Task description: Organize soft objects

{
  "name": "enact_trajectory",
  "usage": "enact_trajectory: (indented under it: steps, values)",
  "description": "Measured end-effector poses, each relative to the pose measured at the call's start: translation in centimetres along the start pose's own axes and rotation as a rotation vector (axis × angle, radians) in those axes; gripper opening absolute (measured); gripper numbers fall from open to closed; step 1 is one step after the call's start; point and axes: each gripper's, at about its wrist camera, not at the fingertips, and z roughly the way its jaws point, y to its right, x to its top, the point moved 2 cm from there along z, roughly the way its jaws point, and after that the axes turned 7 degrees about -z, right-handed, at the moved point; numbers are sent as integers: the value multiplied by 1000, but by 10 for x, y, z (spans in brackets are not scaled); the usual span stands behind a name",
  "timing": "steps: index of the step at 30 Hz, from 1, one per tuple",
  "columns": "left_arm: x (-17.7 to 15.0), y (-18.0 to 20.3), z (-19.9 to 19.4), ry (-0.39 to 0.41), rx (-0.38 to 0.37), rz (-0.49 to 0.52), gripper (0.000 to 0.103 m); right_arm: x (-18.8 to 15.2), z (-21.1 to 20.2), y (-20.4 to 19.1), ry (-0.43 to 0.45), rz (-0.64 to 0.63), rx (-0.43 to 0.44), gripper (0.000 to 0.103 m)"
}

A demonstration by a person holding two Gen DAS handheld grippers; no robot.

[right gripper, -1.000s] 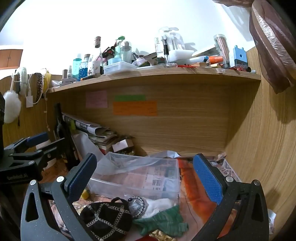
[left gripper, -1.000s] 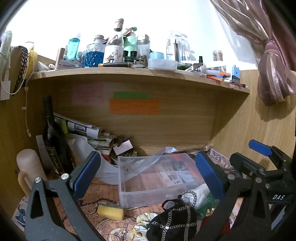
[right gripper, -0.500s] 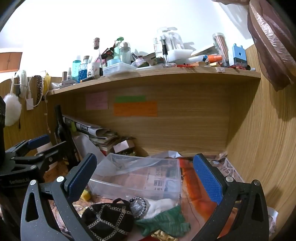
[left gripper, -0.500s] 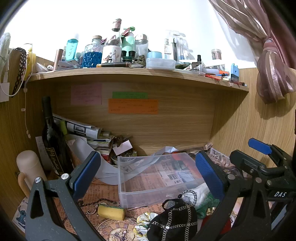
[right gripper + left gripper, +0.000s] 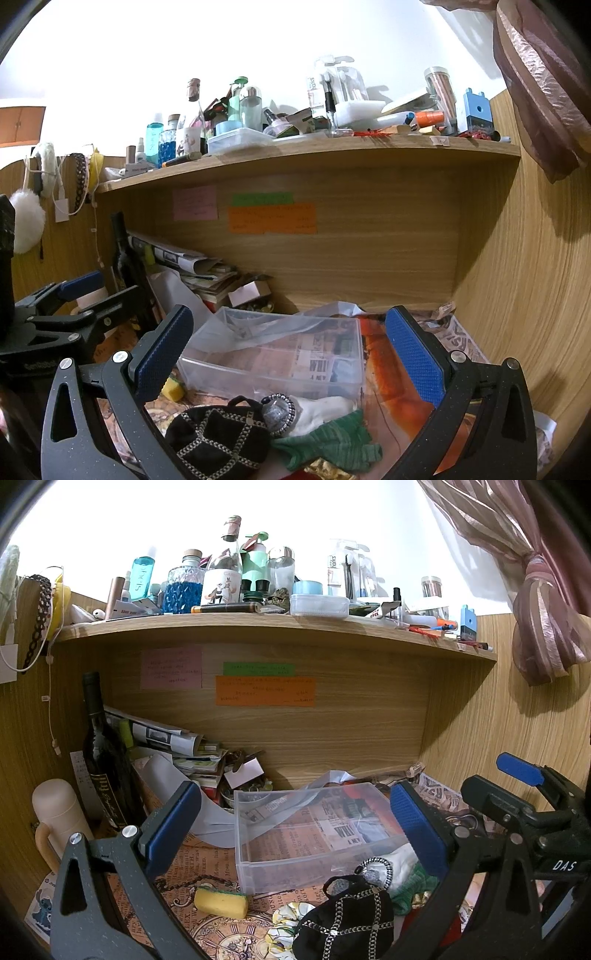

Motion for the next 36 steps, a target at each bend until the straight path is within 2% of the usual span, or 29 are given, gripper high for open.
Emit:
enact_trajectory:
  steps: [36]
  values:
    - [-2,2,1,1,-1,4,103,2,-2,-2,6,4,2,103]
